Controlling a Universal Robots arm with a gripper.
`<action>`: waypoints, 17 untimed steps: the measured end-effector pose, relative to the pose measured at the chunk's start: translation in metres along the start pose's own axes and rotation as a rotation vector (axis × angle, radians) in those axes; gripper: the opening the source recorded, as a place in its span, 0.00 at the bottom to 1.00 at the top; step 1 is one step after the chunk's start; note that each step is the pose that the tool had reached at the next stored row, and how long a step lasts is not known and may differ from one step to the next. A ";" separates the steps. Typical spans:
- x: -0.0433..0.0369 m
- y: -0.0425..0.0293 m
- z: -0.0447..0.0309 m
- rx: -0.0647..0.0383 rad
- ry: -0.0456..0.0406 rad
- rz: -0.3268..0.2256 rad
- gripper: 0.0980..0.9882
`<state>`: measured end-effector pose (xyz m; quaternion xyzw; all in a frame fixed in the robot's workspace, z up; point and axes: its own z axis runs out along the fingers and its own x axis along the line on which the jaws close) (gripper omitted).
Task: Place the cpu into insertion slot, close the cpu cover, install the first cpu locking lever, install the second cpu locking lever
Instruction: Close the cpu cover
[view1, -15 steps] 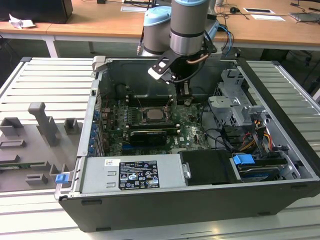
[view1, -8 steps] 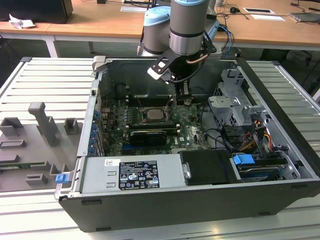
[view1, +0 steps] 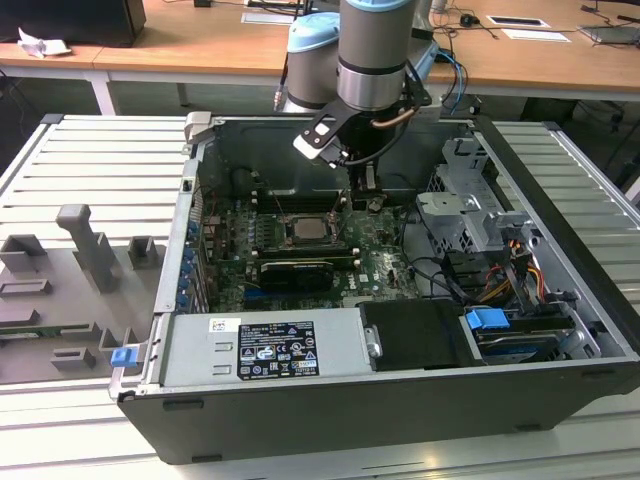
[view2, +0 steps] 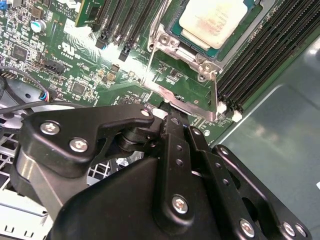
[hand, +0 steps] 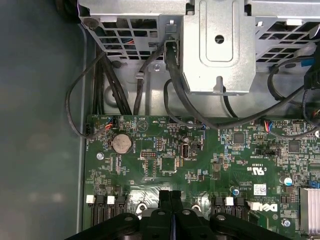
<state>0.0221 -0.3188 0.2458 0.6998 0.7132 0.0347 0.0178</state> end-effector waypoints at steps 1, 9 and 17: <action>0.0000 -0.0001 0.0000 0.000 0.0000 0.000 0.01; 0.0001 -0.0059 -0.0005 0.000 0.0001 0.000 0.01; 0.0002 -0.0077 -0.0006 0.000 0.0001 0.000 0.01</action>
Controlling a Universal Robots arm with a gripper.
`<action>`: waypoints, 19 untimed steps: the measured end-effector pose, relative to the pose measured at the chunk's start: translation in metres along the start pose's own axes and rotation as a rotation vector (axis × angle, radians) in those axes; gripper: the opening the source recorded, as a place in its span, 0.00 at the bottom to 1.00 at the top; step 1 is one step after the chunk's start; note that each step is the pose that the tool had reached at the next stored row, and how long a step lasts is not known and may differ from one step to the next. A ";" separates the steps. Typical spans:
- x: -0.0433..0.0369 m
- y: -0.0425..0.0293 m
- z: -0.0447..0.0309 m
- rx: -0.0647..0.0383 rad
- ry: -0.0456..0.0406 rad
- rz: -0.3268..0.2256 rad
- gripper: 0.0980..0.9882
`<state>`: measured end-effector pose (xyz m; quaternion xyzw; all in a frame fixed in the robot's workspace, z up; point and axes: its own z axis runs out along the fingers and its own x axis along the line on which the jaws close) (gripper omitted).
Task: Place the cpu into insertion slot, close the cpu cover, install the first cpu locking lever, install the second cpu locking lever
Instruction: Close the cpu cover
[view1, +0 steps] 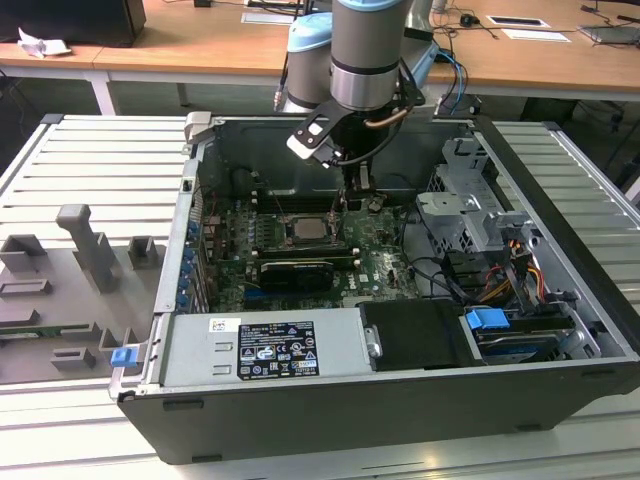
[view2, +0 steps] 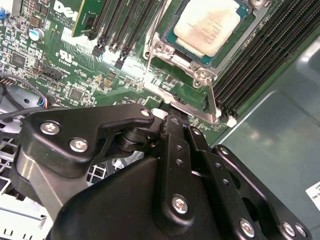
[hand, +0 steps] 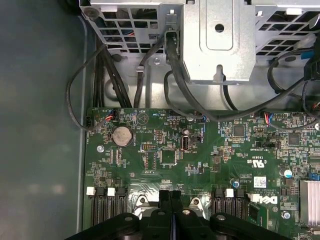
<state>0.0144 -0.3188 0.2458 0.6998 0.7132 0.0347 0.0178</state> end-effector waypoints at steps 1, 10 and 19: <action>0.0000 -0.0005 0.0000 0.000 0.0000 0.000 0.01; 0.0001 -0.0036 -0.0003 0.000 0.0006 0.000 0.01; 0.0001 -0.0058 -0.0004 0.000 0.0006 0.000 0.01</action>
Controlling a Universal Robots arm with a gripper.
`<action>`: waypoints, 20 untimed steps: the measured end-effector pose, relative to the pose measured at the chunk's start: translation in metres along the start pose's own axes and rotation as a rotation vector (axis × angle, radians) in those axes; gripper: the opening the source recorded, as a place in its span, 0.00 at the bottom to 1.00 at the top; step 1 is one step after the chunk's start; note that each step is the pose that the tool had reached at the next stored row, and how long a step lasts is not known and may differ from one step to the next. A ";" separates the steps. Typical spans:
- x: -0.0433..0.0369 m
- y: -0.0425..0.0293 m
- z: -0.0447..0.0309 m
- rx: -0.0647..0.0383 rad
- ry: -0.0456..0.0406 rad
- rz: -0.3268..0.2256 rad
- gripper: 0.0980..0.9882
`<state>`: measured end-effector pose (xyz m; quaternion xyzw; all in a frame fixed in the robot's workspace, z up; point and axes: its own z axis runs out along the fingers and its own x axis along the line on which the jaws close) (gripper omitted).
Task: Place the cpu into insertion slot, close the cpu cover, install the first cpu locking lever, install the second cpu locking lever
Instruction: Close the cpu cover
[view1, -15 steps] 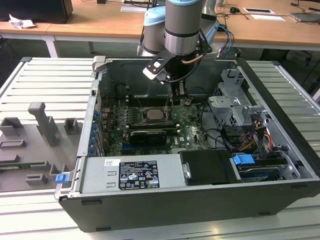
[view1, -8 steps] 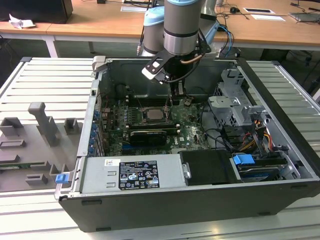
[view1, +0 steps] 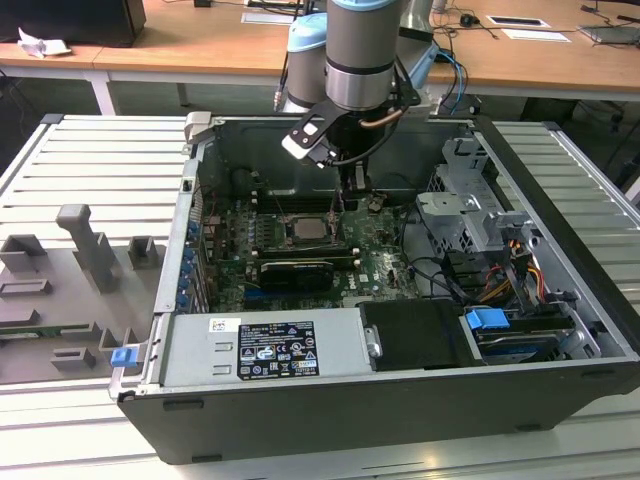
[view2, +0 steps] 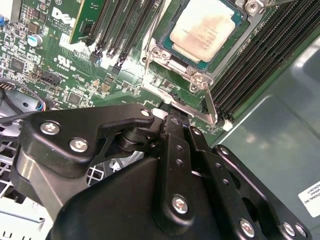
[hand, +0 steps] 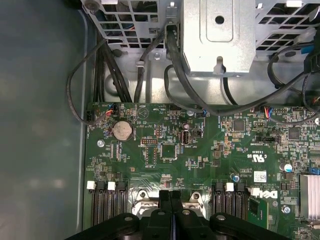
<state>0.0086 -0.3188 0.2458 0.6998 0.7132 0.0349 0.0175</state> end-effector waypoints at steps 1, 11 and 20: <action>0.0000 -0.0001 0.0000 0.000 0.0000 0.000 0.01; 0.0000 -0.0024 -0.0002 0.000 0.0000 0.000 0.01; 0.0002 -0.0078 -0.0006 0.000 0.0000 0.000 0.01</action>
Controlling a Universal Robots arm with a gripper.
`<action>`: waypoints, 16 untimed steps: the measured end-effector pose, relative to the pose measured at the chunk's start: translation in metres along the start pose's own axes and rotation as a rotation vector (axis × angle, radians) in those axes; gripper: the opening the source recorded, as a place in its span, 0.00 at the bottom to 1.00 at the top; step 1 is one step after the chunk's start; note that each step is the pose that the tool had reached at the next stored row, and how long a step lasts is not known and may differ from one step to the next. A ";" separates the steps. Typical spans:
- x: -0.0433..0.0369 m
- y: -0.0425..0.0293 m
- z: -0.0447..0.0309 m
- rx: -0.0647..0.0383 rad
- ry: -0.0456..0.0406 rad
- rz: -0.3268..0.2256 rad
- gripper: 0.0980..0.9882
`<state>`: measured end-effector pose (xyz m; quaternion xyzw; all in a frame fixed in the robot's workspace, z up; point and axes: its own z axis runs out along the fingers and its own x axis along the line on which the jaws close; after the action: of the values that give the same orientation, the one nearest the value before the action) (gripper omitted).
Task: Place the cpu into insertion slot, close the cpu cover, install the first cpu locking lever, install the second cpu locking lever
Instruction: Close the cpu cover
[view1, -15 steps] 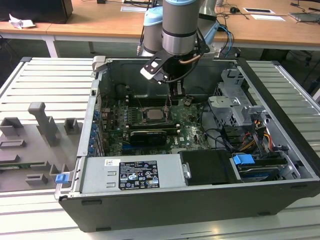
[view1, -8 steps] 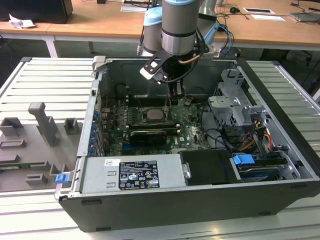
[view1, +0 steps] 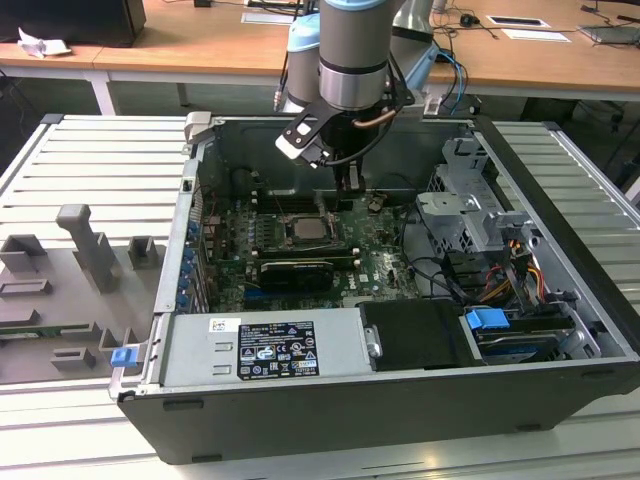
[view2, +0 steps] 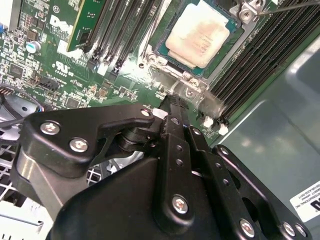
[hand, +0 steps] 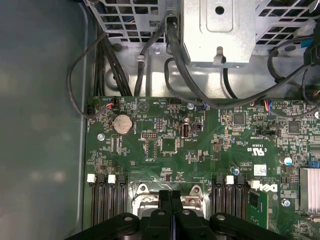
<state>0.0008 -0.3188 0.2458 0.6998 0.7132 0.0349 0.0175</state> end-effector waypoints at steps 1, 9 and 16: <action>0.0000 -0.0005 0.0000 0.000 0.0000 0.000 0.01; 0.0001 -0.0040 -0.0002 0.000 0.0000 0.000 0.01; 0.0001 -0.0061 -0.0004 0.000 0.0000 0.000 0.01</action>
<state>-0.0053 -0.3188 0.2457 0.6999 0.7132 0.0349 0.0175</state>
